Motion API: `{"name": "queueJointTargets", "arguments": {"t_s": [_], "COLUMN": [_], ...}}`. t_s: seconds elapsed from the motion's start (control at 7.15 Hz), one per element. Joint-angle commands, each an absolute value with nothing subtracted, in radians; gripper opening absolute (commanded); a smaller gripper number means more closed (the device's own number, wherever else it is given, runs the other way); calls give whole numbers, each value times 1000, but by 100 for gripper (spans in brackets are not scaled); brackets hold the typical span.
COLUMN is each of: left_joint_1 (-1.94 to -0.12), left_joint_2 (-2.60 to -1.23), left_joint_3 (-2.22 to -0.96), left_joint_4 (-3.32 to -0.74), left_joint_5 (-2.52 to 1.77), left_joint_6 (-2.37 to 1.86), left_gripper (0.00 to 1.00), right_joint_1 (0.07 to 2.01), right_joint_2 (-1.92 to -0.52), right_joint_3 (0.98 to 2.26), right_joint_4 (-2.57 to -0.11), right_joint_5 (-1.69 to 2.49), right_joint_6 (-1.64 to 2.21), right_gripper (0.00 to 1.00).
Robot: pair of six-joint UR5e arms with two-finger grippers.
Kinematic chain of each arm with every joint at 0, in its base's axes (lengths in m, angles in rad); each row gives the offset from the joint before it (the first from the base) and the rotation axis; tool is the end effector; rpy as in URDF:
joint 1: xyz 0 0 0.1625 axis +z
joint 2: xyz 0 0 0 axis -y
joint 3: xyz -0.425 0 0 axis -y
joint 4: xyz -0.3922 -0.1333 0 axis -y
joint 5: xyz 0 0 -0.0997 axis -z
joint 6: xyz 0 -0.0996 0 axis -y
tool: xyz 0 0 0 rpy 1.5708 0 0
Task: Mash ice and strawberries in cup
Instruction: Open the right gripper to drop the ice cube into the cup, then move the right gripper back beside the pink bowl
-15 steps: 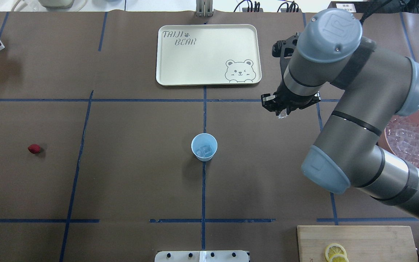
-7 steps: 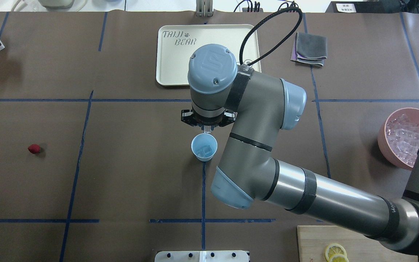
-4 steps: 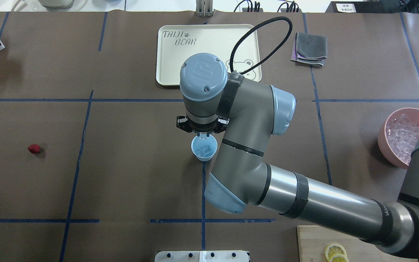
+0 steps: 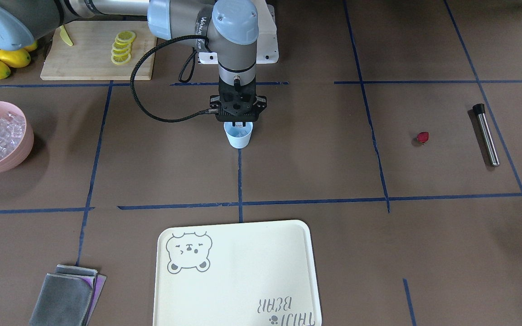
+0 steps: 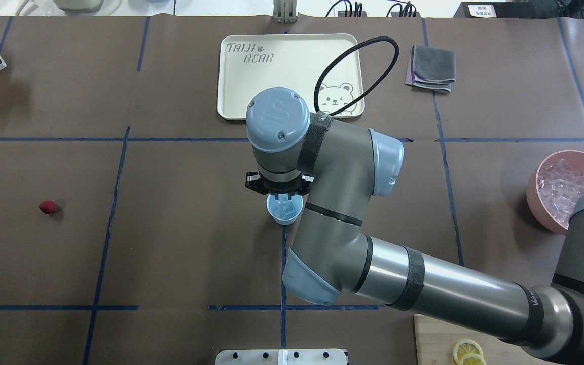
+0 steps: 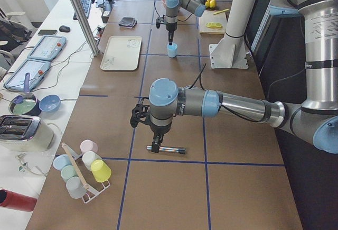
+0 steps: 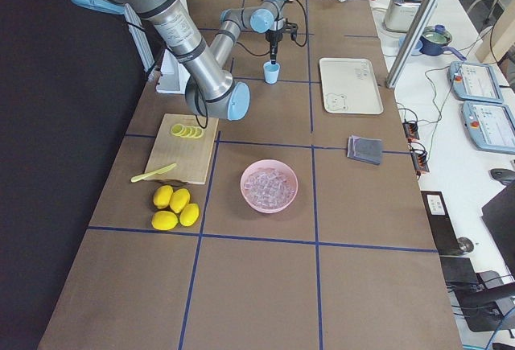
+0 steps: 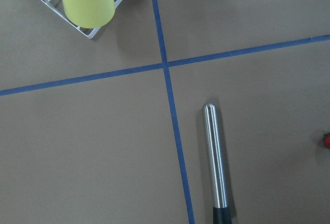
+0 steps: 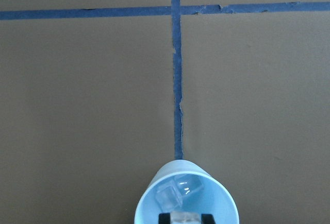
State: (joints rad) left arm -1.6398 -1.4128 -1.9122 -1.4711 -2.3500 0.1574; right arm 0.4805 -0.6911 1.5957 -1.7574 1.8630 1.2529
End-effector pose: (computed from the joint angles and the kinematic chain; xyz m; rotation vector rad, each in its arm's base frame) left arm -0.0924 -0.4187 0.5730 0.1670 0.7652 0.1164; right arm -0.5792 -0.4199 0.1313 0.0195 -0.7651 0.0497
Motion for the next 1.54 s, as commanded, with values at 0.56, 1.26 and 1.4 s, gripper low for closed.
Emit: {"name": "queueJointTargets", "arguments": {"t_s": [0.56,1.26,1.4], "left_joint_1": [-1638,-1597,-1547], "left_joint_2": [-1413,-1420,-1422], "left_joint_3": [-1905,-1930,-1945], "left_joint_4": [-1471,-1531,-1567], "left_joint_5": [-2352,-2344,-2350], "left_joint_6": [156,150,12], "left_gripper": [100,100,100], "right_joint_1": [480,560,593], "right_joint_2": [-696,-751,-767], "right_joint_3": [1606,1771,1784], "right_joint_4": [-1758,-1828,-1829], "right_joint_5": [1862,1852,1861], "right_joint_6": [1252,1233,1230], "right_gripper": [98,100,100]}}
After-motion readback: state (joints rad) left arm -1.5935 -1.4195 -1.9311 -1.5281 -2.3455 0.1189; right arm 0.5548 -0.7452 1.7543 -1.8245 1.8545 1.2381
